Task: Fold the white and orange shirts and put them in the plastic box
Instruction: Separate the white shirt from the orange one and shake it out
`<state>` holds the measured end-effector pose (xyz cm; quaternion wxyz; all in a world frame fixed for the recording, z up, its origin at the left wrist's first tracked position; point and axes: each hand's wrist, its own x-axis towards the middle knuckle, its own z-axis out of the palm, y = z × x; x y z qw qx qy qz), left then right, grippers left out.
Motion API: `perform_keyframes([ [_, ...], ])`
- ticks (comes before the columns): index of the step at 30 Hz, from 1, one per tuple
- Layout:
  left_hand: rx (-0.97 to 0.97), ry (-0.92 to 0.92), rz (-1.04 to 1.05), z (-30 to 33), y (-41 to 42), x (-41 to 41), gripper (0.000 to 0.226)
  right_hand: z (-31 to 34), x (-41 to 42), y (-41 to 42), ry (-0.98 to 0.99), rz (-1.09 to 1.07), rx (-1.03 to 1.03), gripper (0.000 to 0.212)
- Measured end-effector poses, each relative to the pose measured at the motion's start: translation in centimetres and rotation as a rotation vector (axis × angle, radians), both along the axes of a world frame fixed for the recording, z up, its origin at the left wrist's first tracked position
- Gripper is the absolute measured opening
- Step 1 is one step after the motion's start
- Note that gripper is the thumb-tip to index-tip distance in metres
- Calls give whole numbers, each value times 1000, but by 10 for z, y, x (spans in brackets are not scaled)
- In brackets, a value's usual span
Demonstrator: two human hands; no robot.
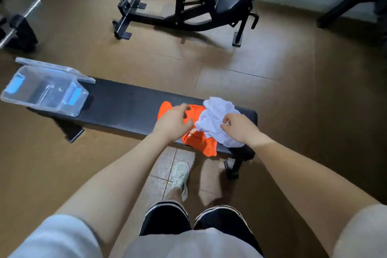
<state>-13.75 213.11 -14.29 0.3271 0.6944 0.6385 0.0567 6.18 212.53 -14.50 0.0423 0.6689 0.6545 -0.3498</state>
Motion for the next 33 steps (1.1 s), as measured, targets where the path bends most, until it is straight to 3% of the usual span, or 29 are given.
perform_keyframes([
  [5, -66, -45, -66, -35, 86, 2, 35, -54, -4, 71, -11, -177, -106, 28],
  [12, -188, -105, -103, -122, 162, 35, 29, -130, 21, 126, -40, -269, -141, 23],
  [17, -217, -168, -28, -190, 197, 59, 24, -203, 38, 159, -118, -241, -91, 52],
  [24, -210, -162, -21, -268, 210, 77, 31, -292, 45, 175, -207, -199, -102, 53],
  [27, -193, -161, -37, -275, 206, 79, 32, -298, 51, 169, -6, -365, -109, 12],
  [30, -176, -199, 6, -261, 204, 81, 31, -279, 55, 165, 223, -465, -23, 39],
  [33, -159, -264, -13, -229, 205, 87, 31, -233, 59, 164, 370, -499, 39, 41],
])
